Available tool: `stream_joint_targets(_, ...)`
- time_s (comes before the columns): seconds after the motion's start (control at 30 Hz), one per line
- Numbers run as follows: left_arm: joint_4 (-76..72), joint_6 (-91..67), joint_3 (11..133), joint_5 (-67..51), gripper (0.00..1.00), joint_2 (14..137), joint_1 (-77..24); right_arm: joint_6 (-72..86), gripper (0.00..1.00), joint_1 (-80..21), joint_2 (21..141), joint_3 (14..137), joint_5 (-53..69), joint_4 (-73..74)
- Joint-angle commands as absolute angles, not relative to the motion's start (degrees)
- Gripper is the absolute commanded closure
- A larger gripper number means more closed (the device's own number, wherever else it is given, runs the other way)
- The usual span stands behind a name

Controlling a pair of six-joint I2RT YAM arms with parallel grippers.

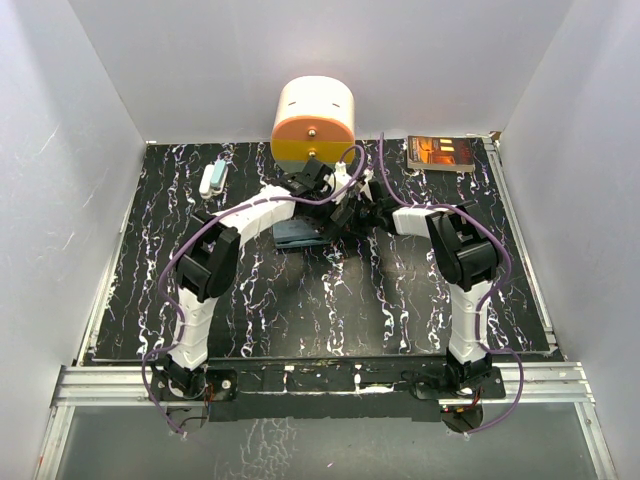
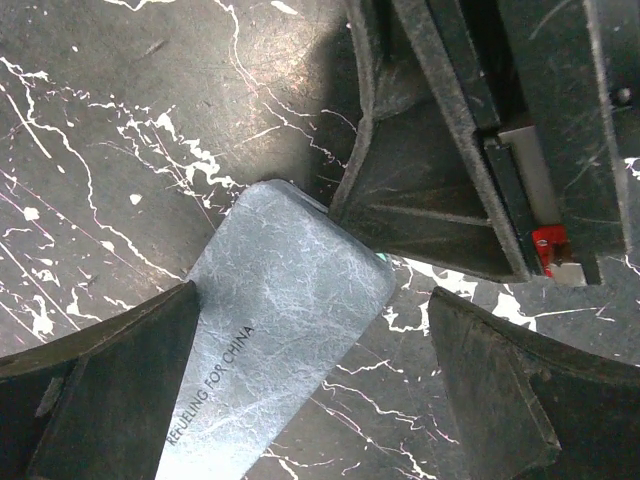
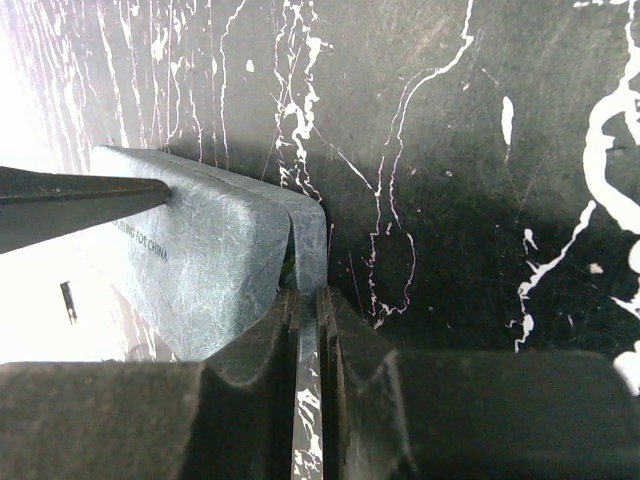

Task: Organize the sunglasses
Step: Close the sunglasses case at the center of the board.

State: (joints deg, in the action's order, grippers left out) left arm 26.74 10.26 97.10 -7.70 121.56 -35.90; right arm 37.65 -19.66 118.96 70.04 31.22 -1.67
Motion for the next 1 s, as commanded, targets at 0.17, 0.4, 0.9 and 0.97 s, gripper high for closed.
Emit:
stream_joint_targets(0.17, 26.8, 9.2, 93.4, -8.0, 0.05, 120.5, -36.1, 37.2, 0.79, -16.6, 118.2, 64.7, 37.0, -4.1)
stream_joint_targets(0.4, 26.1, 9.4, 91.5, -8.1, 0.05, 120.5, -36.1, 37.9, 0.65, -14.3, 118.8, 62.9, 44.1, -8.3)
stream_joint_targets(0.9, 28.8, 9.5, 95.1, -10.3, 0.07, 117.9, -36.1, 39.4, 0.66, -12.3, 120.2, 59.5, 48.2, -13.8)
stream_joint_targets(0.97, 29.8, 9.6, 97.0, -10.7, 0.07, 116.3, -36.1, 38.0, 0.7, -12.3, 118.4, 59.7, 45.9, -11.0)
